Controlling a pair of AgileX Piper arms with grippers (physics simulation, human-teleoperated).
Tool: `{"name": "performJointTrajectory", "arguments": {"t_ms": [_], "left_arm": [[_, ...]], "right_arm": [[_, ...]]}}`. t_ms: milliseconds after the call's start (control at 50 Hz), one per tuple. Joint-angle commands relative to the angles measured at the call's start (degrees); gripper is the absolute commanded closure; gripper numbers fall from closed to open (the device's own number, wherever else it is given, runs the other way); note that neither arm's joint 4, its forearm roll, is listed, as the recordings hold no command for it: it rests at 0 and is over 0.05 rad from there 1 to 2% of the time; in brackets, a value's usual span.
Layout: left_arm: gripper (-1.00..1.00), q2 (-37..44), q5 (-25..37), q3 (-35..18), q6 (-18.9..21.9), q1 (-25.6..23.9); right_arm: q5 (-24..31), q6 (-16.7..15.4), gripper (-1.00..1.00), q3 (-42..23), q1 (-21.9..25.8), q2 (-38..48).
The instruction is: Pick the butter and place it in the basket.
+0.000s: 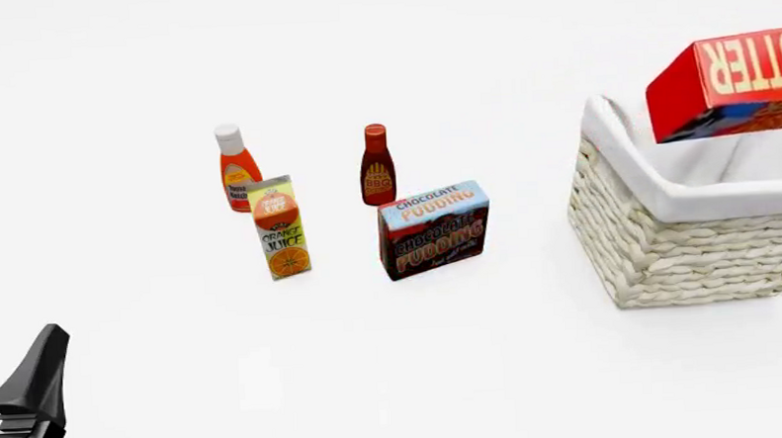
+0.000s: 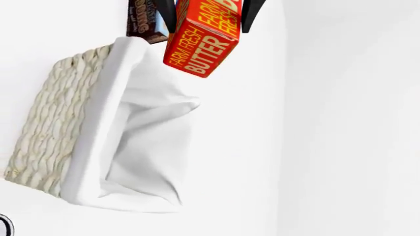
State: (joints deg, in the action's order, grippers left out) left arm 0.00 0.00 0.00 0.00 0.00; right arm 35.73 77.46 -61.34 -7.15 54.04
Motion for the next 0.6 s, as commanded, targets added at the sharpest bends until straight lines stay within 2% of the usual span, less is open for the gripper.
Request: {"name": "performJointTrajectory", "arguments": {"t_ms": [20,220,600], "left_arm": [[-1.0,0.0,0.0,0.0,0.0,0.0],[-1.0,0.0,0.0,0.0,0.0,0.0],[-1.0,0.0,0.0,0.0,0.0,0.0]], "right_arm": [[-1.02,1.31,1.0,-2.33,-2.34,0.74],[-0.72,0.41,1.0,-3.77,-4.17,1.54],[-2.34,-3.75,1.0,-5.71,-6.41,6.78]]}}
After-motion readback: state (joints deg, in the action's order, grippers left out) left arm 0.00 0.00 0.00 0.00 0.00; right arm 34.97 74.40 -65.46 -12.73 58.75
